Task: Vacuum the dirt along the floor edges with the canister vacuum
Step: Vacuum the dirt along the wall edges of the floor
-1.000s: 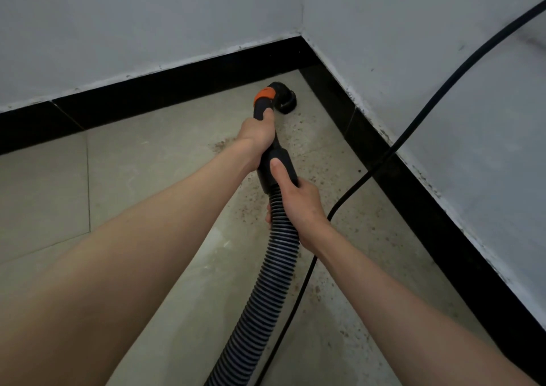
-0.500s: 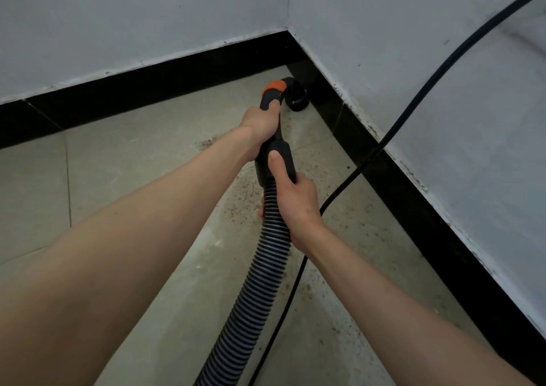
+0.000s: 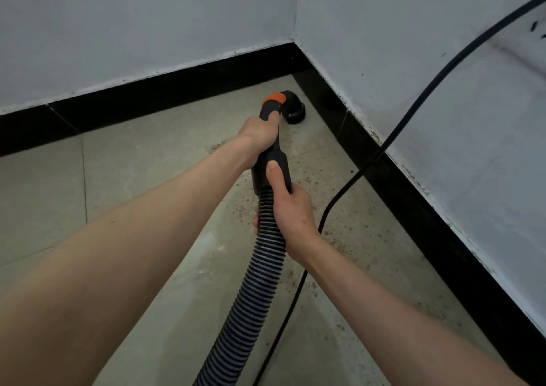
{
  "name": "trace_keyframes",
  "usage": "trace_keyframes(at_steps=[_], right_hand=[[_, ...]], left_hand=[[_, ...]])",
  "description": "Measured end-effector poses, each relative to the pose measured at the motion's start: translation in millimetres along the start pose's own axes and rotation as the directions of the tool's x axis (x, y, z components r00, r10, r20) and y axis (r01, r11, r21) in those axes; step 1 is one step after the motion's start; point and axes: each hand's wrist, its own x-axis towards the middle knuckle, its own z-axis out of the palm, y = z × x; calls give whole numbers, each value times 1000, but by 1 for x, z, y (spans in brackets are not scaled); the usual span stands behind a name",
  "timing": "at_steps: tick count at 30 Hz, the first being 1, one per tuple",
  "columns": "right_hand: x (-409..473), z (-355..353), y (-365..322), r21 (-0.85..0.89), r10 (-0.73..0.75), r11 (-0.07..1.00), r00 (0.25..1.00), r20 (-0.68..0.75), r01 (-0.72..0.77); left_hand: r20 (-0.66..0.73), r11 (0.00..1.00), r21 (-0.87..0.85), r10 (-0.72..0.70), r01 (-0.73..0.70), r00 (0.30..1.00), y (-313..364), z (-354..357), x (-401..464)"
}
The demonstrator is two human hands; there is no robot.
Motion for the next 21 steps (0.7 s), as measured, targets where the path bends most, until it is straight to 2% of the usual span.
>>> trace_keyframes(at_steps=[21], right_hand=[[-40, 36, 18, -112, 33, 994, 992, 118, -20]], left_hand=[[-86, 993, -98, -75, 67, 993, -41, -52, -38]])
